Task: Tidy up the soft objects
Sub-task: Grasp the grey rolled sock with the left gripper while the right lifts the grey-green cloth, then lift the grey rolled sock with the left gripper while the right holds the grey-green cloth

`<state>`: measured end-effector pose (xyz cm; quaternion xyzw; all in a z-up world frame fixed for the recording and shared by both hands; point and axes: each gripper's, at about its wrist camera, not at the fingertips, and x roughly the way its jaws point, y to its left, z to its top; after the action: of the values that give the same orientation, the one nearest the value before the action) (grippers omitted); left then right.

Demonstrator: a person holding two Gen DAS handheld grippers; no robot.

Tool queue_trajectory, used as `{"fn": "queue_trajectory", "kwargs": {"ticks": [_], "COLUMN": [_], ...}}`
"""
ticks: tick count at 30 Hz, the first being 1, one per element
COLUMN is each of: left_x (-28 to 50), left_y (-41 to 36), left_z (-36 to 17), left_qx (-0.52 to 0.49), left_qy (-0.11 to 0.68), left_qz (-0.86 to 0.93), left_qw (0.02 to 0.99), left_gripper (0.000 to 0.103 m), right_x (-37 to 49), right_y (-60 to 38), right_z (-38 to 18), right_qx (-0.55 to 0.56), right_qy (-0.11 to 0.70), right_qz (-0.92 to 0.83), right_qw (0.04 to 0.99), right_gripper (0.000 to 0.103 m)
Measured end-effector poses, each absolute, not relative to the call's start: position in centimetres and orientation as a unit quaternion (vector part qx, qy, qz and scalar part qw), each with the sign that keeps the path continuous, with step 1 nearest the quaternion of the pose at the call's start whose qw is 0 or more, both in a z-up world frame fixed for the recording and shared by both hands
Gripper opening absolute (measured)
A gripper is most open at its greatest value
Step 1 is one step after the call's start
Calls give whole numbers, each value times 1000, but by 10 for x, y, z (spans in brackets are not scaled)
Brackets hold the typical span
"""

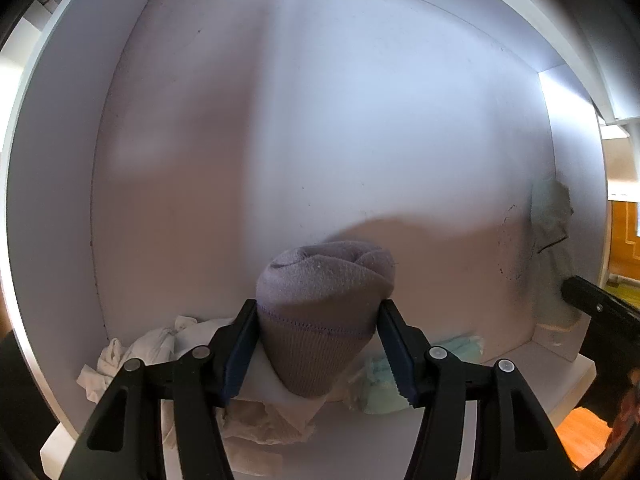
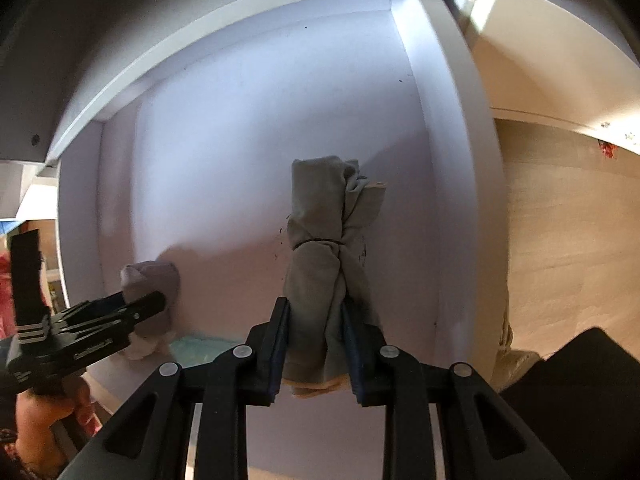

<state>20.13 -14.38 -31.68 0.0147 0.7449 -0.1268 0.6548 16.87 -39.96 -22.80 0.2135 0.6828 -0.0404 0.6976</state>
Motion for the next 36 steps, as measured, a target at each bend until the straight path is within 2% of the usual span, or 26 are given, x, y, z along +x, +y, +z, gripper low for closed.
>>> {"fn": "queue_trajectory", "kwargs": {"ticks": [8, 10, 12, 21, 28, 29, 31, 34, 36], "left_x": [199, 199, 198, 194, 190, 189, 188, 189, 188], "left_y": [-142, -140, -140, -144, -150, -151, -153, -155, -158], "left_z": [-321, -321, -323, -330, -331, -331, -331, -331, -328], "left_qx": [18, 18, 19, 46, 62, 64, 69, 69, 64], "left_qy": [750, 751, 752, 749, 748, 748, 748, 749, 749], "left_qz": [-125, -125, -125, -128, -132, -133, -135, -134, -133], "left_qw": [649, 648, 647, 648, 648, 647, 646, 646, 646], "left_gripper": [63, 66, 67, 69, 74, 75, 77, 77, 77], "right_x": [167, 169, 172, 189, 191, 188, 186, 186, 186], "right_y": [-401, -399, -399, -374, -365, -360, -349, -340, -344], "right_z": [-230, -239, -252, -270, -279, -280, -284, -289, -289], "right_qx": [213, 215, 201, 91, 83, 84, 80, 74, 93], "right_qy": [684, 690, 703, 709, 715, 717, 718, 732, 730], "right_qz": [-35, -46, -59, -66, -83, -84, -74, -40, -46], "right_qw": [696, 689, 680, 696, 690, 687, 687, 676, 676], "right_gripper": [25, 40, 43, 43, 47, 49, 63, 78, 78]}}
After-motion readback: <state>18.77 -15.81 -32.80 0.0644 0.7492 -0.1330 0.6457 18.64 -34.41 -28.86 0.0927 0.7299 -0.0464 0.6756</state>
